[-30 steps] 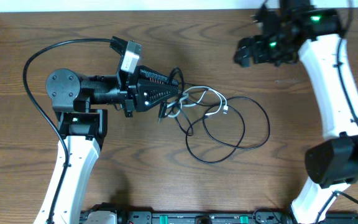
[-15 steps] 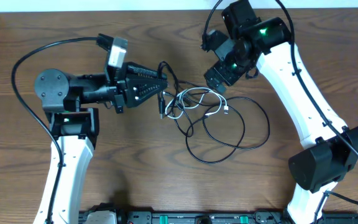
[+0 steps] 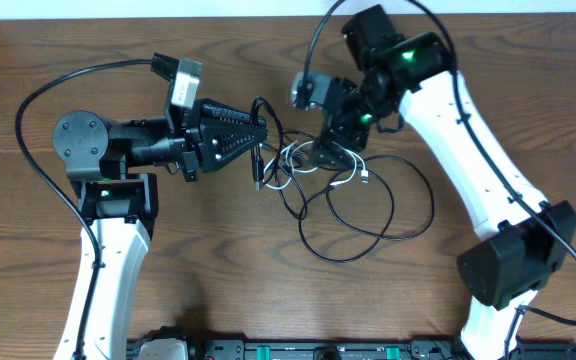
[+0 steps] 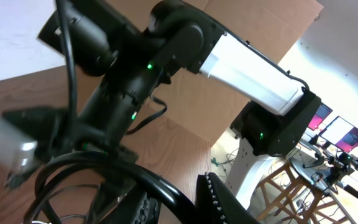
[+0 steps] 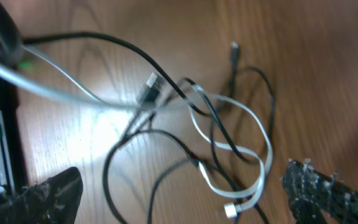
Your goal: Untangle cables
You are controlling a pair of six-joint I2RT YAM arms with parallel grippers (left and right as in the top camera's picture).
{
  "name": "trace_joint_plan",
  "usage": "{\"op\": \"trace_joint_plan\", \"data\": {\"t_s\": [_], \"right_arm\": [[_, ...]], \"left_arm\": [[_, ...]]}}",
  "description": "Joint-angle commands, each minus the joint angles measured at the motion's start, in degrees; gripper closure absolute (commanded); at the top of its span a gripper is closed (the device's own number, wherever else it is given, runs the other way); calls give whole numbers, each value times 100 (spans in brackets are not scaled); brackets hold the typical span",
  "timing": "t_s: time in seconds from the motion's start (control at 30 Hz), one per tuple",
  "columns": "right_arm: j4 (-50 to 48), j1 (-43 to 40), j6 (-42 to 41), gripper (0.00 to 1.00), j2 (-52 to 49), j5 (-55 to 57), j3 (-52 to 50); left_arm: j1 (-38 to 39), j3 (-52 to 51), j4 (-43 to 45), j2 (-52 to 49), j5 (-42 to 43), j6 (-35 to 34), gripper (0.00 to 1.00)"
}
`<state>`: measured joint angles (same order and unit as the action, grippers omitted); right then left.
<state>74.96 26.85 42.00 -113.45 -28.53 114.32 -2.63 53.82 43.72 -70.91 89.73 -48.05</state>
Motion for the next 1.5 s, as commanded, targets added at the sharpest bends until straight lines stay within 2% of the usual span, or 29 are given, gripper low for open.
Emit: {"op": "trace_joint_plan", "data": {"t_s": [0.0, 0.17, 0.4, 0.47, 0.5, 0.53, 0.57, 0.6, 0.67, 0.83, 0.9, 1.0, 1.03, 1.07, 1.1, 1.13, 1.17, 1.2, 1.27, 1.33, 1.47], "right_arm": [[-90, 192, 243, 1, -212, -315, 26], [-313, 396, 238, 4, -417, -315, 26], [-695, 562, -7, 53, -575, -310, 26], [-798, 562, -98, 59, -575, -308, 26], [-850, 562, -153, 66, -575, -304, 26], [-927, 562, -256, 77, -575, -286, 26], [-997, 562, -402, 92, -575, -243, 26], [-1062, 562, -581, 99, -575, -173, 26], [-1255, 535, -1248, 99, -575, 249, 26], [-1475, 411, -2951, 99, -575, 2273, 26], [-1456, 339, -3366, 99, -575, 2830, 26], [-1318, 236, -3355, 99, -575, 2509, 26], [-1235, 216, -3254, 90, -575, 2291, 26], [-1147, 205, -3128, 78, -575, 2059, 26], [-1008, 205, -2837, 59, -575, 1738, 26], [-922, 205, -2616, 45, -575, 1565, 26], [-719, 225, -2116, 18, -575, 1235, 26], [-590, 238, -1779, 9, -575, 1071, 26], [-221, 280, -957, 2, -575, 737, 26], [177, 313, -142, 2, -575, 525, 26], [337, 356, 472, 2, -575, 490, 26]], "left_arm": [[-24, 74, 26, 83, 39, -35, 76], [-26, 74, 26, 83, 39, -76, 77], [-26, 74, 11, 83, 39, -79, 77], [-26, 74, 11, 83, 39, -79, 77], [-26, 74, 11, 83, 39, -79, 77], [-26, 74, 11, 83, 39, -79, 77], [-26, 74, 11, 83, 39, -79, 77], [-26, 74, 11, 83, 39, -79, 77], [-26, 74, 11, 83, 39, -79, 77], [-26, 74, 11, 83, 39, -79, 77], [-26, 74, 11, 83, 39, -79, 77], [-26, 74, 11, 83, 39, -79, 77], [-26, 74, 11, 83, 39, -76, 77], [-24, 74, 11, 83, 39, -76, 77], [-26, 74, 11, 83, 39, -76, 77], [-26, 74, 11, 83, 39, -76, 77], [-26, 74, 11, 83, 39, -76, 77], [-26, 74, 11, 83, 39, -76, 77], [-26, 74, 11, 83, 39, -76, 77], [-24, 74, 11, 83, 39, -76, 77], [-24, 74, 11, 83, 39, -76, 77]]}}
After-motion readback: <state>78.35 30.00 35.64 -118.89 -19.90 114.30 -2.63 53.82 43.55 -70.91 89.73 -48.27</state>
